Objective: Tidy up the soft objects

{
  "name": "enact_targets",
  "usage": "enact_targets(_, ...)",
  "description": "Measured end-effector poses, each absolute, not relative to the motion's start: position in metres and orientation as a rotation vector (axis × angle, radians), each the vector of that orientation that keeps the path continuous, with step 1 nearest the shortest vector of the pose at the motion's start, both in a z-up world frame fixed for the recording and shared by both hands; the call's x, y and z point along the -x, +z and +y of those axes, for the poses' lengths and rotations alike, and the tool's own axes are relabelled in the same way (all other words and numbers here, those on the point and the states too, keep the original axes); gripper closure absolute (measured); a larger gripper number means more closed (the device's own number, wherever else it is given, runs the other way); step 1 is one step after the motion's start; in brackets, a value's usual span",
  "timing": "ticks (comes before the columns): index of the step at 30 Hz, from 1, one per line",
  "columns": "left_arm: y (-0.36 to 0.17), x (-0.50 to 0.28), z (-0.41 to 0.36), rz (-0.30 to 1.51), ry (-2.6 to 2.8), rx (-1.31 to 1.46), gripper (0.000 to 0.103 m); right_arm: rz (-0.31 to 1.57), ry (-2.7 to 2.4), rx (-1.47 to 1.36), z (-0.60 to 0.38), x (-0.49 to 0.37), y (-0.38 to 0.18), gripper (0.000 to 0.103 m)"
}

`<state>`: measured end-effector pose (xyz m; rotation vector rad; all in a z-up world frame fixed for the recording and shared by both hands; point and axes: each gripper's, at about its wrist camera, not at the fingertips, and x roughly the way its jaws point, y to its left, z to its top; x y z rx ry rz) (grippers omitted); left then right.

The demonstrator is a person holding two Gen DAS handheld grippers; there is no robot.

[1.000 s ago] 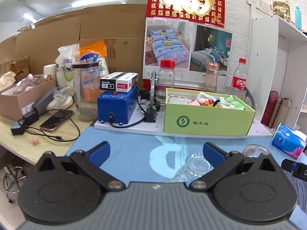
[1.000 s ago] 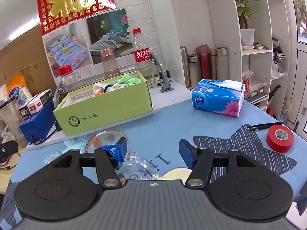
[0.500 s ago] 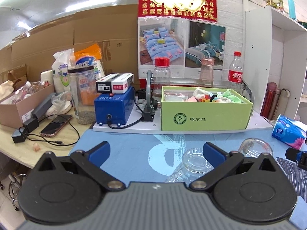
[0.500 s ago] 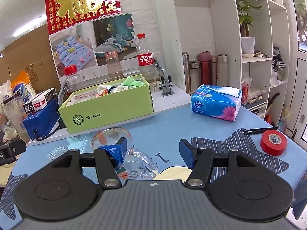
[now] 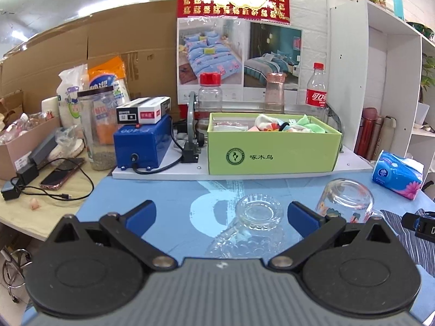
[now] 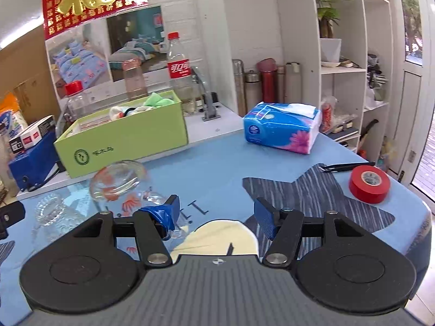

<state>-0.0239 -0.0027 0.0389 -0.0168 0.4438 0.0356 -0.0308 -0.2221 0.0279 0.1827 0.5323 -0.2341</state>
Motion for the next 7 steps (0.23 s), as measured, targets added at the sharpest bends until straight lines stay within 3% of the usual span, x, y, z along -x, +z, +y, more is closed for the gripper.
enact_targets(7, 0.0379, 0.0245, 0.0059, 0.443, 0.046, 0.04, 0.001, 0.545, -0.219, -0.165, -0.2162, 0.0299, 0.0252, 0.057)
